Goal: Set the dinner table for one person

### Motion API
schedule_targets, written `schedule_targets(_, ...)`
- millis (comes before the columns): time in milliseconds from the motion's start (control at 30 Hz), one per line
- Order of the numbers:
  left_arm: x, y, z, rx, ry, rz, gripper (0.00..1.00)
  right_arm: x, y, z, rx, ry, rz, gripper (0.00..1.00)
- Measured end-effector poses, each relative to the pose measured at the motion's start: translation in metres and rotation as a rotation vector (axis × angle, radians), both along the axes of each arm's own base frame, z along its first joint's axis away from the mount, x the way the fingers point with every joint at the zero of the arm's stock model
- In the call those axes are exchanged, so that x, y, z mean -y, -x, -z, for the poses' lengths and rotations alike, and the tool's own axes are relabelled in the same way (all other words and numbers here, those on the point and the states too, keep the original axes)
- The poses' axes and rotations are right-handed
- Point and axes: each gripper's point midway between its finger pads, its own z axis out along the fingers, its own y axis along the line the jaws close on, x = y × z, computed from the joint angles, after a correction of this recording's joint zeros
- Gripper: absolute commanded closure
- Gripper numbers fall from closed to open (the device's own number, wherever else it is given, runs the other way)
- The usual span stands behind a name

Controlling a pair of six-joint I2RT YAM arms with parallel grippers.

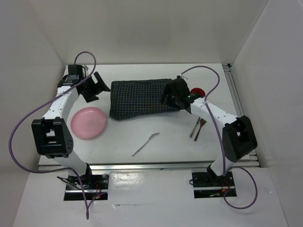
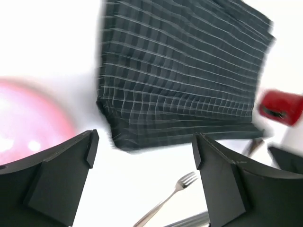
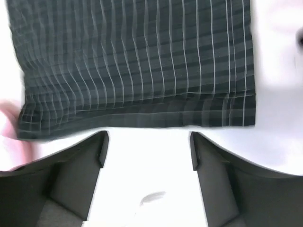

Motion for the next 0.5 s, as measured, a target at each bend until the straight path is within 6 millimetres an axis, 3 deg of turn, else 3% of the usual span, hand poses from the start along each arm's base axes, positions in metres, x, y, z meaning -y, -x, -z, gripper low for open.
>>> schedule_targets(100, -0.02, 0.013, -0.008, -0.005, -0.058, -0.066, 0.01, 0.001, 0.032, 0.01, -0.037, 0.047, -0.003, 0.14)
schedule_targets(200, -0.03, 0.014, -0.055, 0.113, -0.128, -0.088, 0.2, 0.002, 0.047, -0.003, -0.019, 0.071, -0.011, 0.14)
schedule_targets(233, -0.03, 0.013, -0.072, 0.162, -0.147, -0.086, 0.53, 0.005, 0.049, -0.01, -0.003, 0.074, -0.003, 0.21)
schedule_targets(333, -0.016, 0.009, -0.115, 0.29, -0.187, -0.04, 1.0, 0.016, 0.053, -0.027, 0.034, 0.092, 0.013, 0.46)
schedule_targets(367, -0.008, 0.008, -0.12, 0.304, -0.18, -0.028, 1.0, 0.018, 0.054, -0.031, 0.044, 0.099, 0.014, 0.65)
schedule_targets(400, 0.002, 0.005, -0.119, 0.309, -0.185, 0.002, 1.0, 0.019, 0.054, -0.033, 0.052, 0.107, 0.009, 0.74)
schedule_targets(500, 0.033, -0.006, -0.086, 0.245, -0.184, 0.078, 1.0, 0.016, 0.042, -0.033, 0.04, 0.133, -0.001, 0.88)
